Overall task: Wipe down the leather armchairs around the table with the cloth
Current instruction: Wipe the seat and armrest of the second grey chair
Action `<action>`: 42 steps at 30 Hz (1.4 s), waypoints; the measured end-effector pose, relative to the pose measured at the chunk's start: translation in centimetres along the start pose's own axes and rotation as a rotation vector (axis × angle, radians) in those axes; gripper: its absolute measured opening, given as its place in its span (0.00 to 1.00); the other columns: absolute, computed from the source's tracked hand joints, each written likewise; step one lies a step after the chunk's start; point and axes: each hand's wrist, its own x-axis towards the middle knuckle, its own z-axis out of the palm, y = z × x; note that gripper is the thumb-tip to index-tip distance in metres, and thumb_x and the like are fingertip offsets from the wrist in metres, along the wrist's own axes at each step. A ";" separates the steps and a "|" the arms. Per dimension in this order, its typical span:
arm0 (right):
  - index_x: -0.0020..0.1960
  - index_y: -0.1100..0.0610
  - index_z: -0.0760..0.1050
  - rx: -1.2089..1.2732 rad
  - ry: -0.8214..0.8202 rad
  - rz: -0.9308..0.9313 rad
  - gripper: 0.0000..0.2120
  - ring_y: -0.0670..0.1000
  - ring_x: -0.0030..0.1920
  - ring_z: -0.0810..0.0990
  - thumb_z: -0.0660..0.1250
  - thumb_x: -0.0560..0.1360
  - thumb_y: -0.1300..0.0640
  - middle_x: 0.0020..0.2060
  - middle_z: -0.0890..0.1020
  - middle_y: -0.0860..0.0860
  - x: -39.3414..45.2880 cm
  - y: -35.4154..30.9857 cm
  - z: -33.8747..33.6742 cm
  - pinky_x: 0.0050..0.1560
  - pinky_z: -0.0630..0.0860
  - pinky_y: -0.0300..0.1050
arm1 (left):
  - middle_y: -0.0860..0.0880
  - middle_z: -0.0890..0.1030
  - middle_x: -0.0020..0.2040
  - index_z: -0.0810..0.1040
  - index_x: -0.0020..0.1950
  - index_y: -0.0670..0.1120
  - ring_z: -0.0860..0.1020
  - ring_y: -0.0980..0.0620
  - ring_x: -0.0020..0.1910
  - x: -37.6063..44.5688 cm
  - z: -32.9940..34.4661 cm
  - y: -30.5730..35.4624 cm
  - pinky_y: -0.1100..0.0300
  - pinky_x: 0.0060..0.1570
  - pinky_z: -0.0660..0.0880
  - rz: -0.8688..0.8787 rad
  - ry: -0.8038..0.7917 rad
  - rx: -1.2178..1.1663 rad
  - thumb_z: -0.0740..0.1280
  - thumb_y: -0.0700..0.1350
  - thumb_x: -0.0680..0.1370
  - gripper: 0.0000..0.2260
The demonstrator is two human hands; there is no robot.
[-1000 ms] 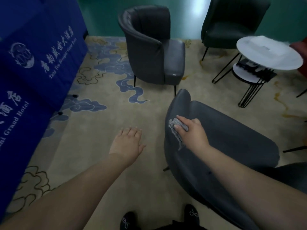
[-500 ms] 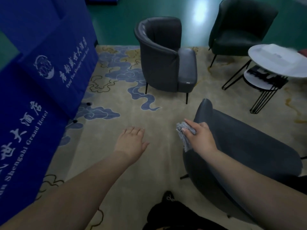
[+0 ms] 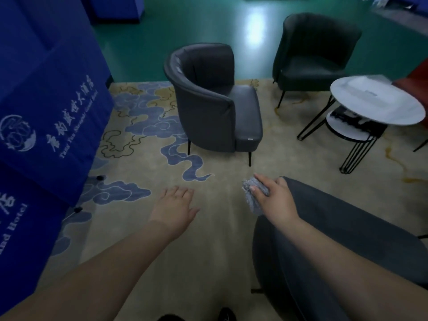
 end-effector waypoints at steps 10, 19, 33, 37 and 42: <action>0.66 0.45 0.73 -0.032 0.131 0.087 0.20 0.45 0.48 0.73 0.67 0.75 0.46 0.47 0.70 0.46 10.0 -3.0 4.1 0.52 0.66 0.36 | 0.51 0.63 0.76 0.57 0.77 0.50 0.56 0.50 0.75 12.7 -1.7 -6.6 0.52 0.72 0.51 0.152 0.012 -0.012 0.51 0.60 0.81 0.27; 0.67 0.44 0.72 -0.042 0.263 0.220 0.21 0.46 0.48 0.72 0.65 0.75 0.44 0.48 0.70 0.47 17.8 -7.7 7.5 0.53 0.66 0.38 | 0.51 0.64 0.75 0.58 0.77 0.49 0.58 0.50 0.75 24.4 -4.7 -13.6 0.51 0.74 0.51 0.328 0.018 0.007 0.50 0.60 0.81 0.27; 0.68 0.48 0.72 -0.075 0.383 0.394 0.20 0.47 0.45 0.71 0.65 0.76 0.46 0.50 0.70 0.52 30.8 -2.4 1.4 0.50 0.65 0.36 | 0.51 0.65 0.75 0.58 0.77 0.50 0.58 0.50 0.75 44.1 -6.6 -6.1 0.50 0.73 0.50 0.509 0.061 0.087 0.52 0.61 0.80 0.28; 0.67 0.48 0.72 -0.078 0.386 0.408 0.20 0.47 0.44 0.71 0.65 0.76 0.46 0.49 0.69 0.51 36.1 -0.4 -0.6 0.49 0.65 0.36 | 0.52 0.66 0.74 0.58 0.77 0.50 0.58 0.50 0.75 49.9 -8.3 -3.6 0.49 0.73 0.51 0.528 0.062 0.108 0.53 0.62 0.80 0.28; 0.67 0.48 0.72 -0.059 0.394 0.429 0.20 0.46 0.44 0.72 0.65 0.76 0.47 0.49 0.70 0.51 41.1 2.0 -2.7 0.49 0.65 0.36 | 0.51 0.66 0.74 0.59 0.76 0.51 0.60 0.49 0.75 55.7 -9.3 -0.7 0.50 0.74 0.53 0.541 0.050 0.104 0.53 0.62 0.79 0.28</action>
